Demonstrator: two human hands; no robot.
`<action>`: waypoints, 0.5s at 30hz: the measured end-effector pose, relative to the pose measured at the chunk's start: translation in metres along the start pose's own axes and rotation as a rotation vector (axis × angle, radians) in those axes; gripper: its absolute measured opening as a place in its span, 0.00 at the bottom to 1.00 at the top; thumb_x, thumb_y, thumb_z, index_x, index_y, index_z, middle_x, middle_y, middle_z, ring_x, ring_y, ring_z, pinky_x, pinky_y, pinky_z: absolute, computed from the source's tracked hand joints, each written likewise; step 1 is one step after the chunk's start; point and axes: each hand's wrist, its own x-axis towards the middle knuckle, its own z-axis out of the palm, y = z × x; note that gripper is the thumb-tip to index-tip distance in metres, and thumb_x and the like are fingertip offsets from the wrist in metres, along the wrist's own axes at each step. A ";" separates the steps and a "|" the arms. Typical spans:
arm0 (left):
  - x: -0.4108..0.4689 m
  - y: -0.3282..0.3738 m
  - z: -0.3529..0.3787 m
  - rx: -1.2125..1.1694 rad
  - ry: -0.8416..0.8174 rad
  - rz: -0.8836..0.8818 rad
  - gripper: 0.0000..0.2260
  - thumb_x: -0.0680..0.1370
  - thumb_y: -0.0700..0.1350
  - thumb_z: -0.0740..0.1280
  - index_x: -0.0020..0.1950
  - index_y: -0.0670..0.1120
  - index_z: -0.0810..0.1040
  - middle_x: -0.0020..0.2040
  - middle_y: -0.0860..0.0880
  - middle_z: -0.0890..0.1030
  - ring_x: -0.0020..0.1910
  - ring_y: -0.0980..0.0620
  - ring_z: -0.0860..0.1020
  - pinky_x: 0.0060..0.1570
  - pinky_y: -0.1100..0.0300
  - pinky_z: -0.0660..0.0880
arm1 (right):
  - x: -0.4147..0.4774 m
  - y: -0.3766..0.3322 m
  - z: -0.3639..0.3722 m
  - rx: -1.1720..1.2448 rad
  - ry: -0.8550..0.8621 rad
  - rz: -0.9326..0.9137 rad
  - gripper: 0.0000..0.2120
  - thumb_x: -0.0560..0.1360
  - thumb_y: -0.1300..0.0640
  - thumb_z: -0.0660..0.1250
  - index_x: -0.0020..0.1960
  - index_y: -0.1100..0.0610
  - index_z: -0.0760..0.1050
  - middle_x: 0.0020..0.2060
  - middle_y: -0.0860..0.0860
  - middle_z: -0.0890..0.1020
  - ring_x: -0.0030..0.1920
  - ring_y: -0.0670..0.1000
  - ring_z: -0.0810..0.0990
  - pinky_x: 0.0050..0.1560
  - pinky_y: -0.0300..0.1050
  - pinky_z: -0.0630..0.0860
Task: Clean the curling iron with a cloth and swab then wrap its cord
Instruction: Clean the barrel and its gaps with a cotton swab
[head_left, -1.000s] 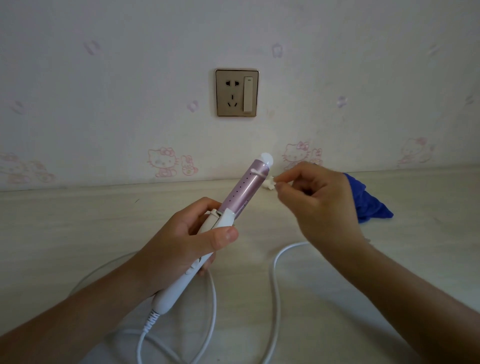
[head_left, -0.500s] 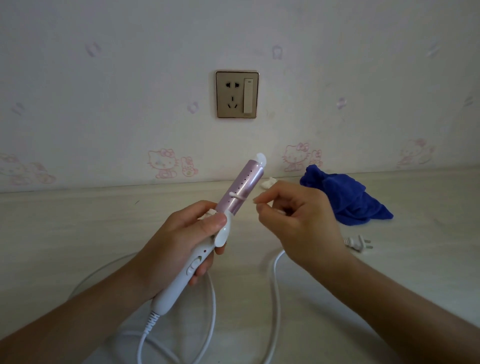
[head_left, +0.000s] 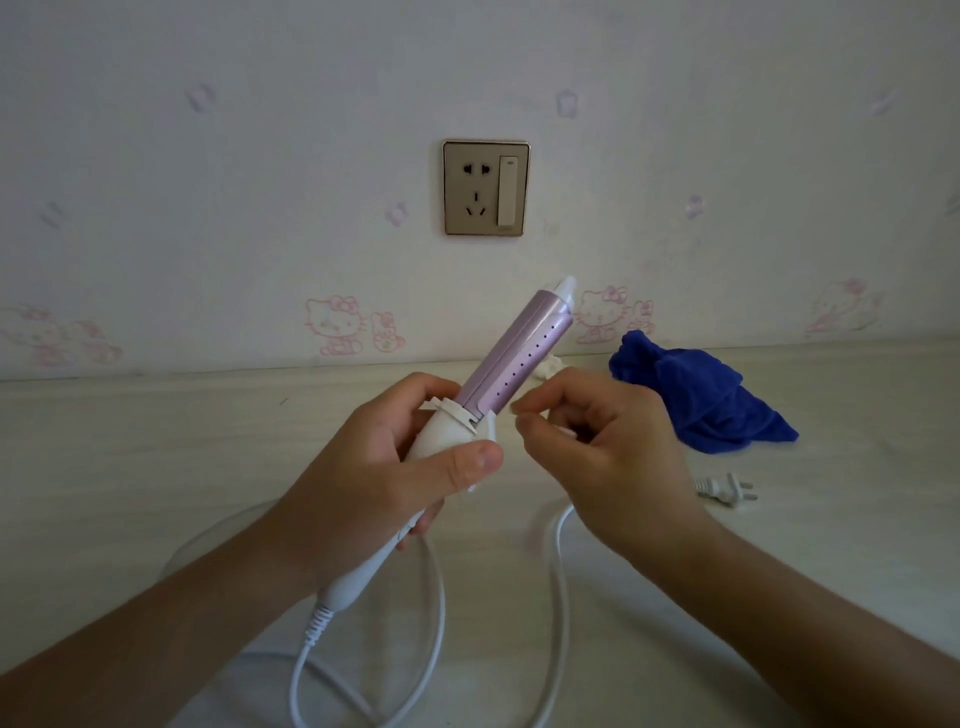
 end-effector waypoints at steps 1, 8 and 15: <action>-0.001 0.001 0.000 0.038 0.024 -0.001 0.19 0.68 0.58 0.76 0.57 0.57 0.78 0.31 0.51 0.78 0.24 0.51 0.71 0.24 0.57 0.71 | 0.000 0.000 0.001 0.000 0.005 0.000 0.07 0.75 0.59 0.71 0.41 0.49 0.83 0.23 0.50 0.74 0.24 0.43 0.68 0.28 0.35 0.68; -0.005 0.003 -0.003 0.142 0.104 0.010 0.12 0.68 0.58 0.72 0.47 0.54 0.79 0.27 0.51 0.75 0.24 0.52 0.71 0.24 0.57 0.71 | 0.007 -0.001 -0.009 -0.010 0.104 0.011 0.11 0.77 0.63 0.72 0.41 0.48 0.82 0.25 0.44 0.78 0.25 0.41 0.72 0.29 0.32 0.70; -0.007 0.001 -0.001 0.331 0.141 0.065 0.21 0.66 0.59 0.73 0.55 0.59 0.73 0.33 0.54 0.79 0.27 0.58 0.74 0.27 0.63 0.72 | 0.011 0.004 -0.010 0.004 0.135 0.033 0.11 0.77 0.63 0.72 0.41 0.49 0.83 0.24 0.46 0.76 0.25 0.41 0.71 0.30 0.30 0.70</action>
